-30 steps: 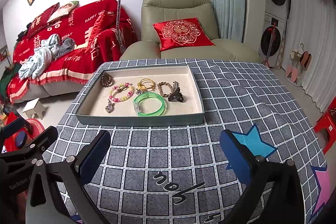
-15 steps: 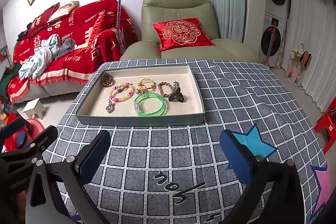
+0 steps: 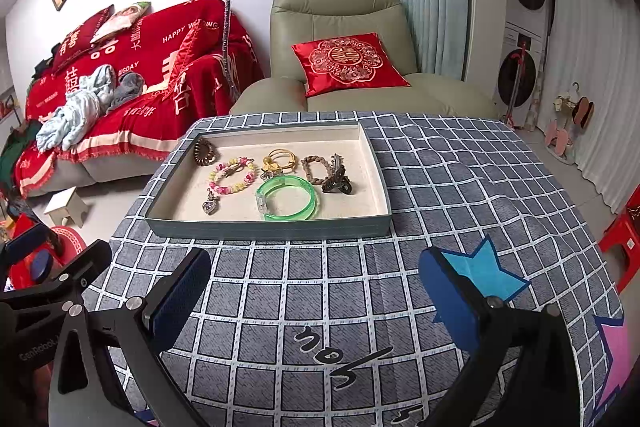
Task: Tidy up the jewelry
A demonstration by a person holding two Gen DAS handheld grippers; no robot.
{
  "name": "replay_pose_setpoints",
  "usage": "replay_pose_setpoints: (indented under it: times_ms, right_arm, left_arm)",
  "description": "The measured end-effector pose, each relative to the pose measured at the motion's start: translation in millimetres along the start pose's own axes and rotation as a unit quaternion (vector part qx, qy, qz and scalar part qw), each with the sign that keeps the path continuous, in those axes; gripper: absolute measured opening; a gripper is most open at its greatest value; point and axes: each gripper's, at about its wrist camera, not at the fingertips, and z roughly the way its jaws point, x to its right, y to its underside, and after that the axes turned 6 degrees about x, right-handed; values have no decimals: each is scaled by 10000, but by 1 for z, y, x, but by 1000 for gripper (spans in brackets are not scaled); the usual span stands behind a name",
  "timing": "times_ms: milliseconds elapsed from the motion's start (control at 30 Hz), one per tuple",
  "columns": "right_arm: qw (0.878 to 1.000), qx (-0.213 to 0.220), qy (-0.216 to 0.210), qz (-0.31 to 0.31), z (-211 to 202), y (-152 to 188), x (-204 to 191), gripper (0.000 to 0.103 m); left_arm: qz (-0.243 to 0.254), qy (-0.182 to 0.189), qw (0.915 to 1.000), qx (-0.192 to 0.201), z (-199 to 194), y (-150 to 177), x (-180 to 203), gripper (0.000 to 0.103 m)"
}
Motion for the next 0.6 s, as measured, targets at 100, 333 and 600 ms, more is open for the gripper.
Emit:
replay_pose_setpoints:
  times_ms: [100, 333, 600]
  right_arm:
    - [10000, 0, -4, -5, 0, 0, 0, 103]
    - [10000, -4, -1, 0, 0, 0, 0, 103]
    - [10000, -10, -7, 6, -1, 1, -1, 103]
  left_arm:
    - [2, -5, 10000, 4, 0, 0, -1, 103]
    - [-1, -24, 10000, -5, 1, 0, -1, 103]
    - [11, -8, 10000, -38, 2, 0, 0, 103]
